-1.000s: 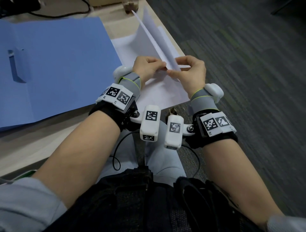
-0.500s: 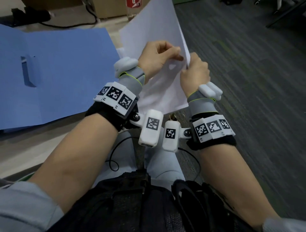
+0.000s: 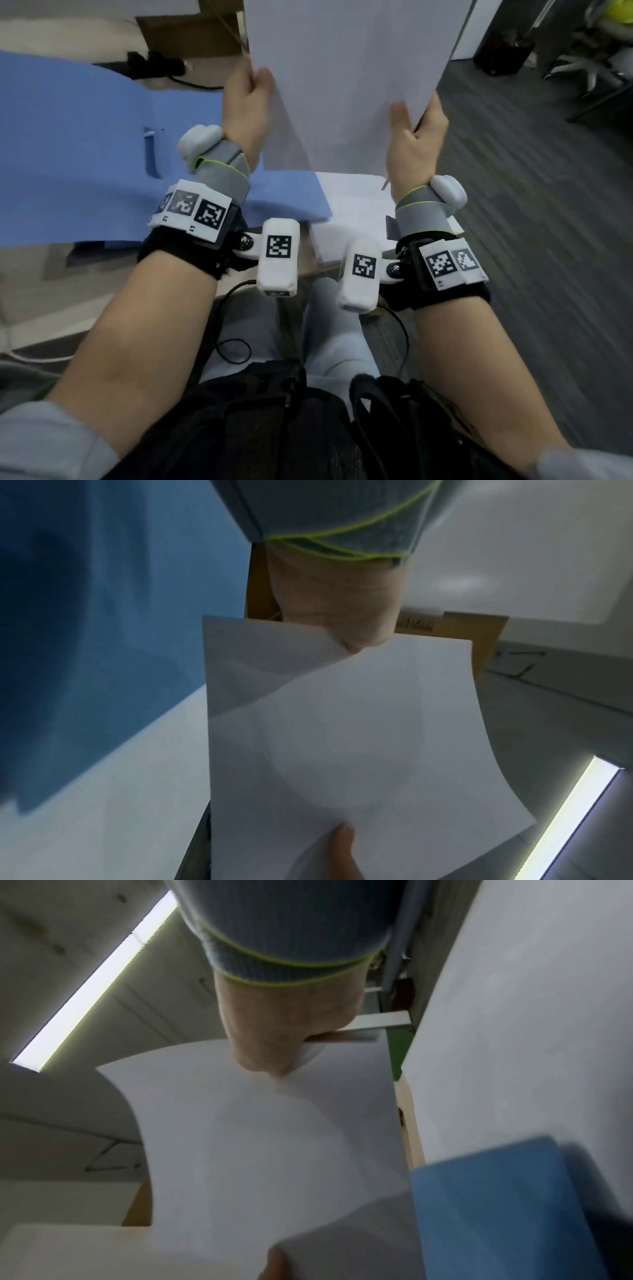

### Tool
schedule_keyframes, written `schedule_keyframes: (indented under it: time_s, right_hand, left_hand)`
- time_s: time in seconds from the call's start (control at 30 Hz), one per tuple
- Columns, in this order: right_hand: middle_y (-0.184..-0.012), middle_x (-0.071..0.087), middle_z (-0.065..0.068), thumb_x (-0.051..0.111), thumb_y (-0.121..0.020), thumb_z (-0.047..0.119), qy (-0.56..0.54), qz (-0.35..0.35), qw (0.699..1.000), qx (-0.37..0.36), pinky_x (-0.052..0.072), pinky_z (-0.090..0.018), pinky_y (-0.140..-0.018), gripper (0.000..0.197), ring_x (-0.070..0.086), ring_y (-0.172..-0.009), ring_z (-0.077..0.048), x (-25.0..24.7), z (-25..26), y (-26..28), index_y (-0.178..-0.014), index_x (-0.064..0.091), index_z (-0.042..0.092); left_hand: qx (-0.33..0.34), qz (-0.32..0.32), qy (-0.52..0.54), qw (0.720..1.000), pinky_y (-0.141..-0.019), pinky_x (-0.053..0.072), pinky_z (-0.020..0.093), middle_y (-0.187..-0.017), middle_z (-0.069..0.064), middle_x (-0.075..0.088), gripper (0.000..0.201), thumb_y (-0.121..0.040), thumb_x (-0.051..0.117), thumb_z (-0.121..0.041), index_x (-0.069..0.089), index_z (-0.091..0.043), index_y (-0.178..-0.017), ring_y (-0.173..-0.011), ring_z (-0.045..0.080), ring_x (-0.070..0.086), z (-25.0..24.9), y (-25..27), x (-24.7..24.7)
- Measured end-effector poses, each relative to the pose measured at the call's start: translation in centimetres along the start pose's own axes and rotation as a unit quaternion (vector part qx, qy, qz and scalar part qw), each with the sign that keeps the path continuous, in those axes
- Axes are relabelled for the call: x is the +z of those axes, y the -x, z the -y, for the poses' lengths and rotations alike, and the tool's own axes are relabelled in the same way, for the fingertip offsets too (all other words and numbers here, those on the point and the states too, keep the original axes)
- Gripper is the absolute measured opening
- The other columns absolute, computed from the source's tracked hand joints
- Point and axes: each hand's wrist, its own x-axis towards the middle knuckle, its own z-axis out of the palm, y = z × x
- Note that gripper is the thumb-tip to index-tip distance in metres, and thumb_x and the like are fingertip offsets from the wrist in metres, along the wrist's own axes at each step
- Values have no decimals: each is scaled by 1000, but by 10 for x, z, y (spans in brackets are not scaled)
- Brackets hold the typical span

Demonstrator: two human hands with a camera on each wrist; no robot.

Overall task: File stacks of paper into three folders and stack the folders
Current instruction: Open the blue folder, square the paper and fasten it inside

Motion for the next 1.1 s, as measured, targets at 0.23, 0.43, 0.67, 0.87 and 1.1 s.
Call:
schedule_keyframes:
  time_s: [0.23,0.43,0.67,0.87,1.1]
  right_hand:
    - [-64,69,10,67,-82,0,-98,119,976,155,53,-26,-64,13,62,-62,-10,42,-14,29,-78,65,12]
    - [-70,69,6,76,-64,15,-63,128,965,218,54,-23,-63,16,63,-63,-11,49,-31,54,-75,65,15]
    - [-73,66,-1,78,-64,12,9,155,968,197,52,-23,-59,17,60,-58,-8,67,-26,37,-76,66,10]
    - [-76,65,-4,80,-66,7,150,231,934,228,50,-29,-68,21,58,-68,-18,87,-40,25,-69,60,14]
    - [-68,58,2,81,-68,10,190,243,915,259,51,-33,-83,32,59,-79,-22,101,-44,23,-64,50,17]
  left_hand:
    - [23,-45,6,999,-85,41,22,-103,3,57,30,-91,36,-10,54,-3,-115,-93,13,48,10,23,-77]
    - [-49,-35,-49,997,-71,38,8,-94,-4,52,24,-100,32,-9,55,-15,-99,-78,1,45,37,43,-85]
    - [-66,-80,-114,988,-97,47,31,-120,6,60,32,-97,35,-12,49,-9,-126,-109,22,57,27,29,-111]
    - [-91,-87,-308,943,-89,41,20,-131,6,59,43,-89,38,3,59,-9,-124,-118,25,56,29,27,-145]
    - [-102,-35,-427,898,-101,36,31,-138,20,48,42,-89,40,3,64,-11,-121,-131,34,42,40,29,-154]
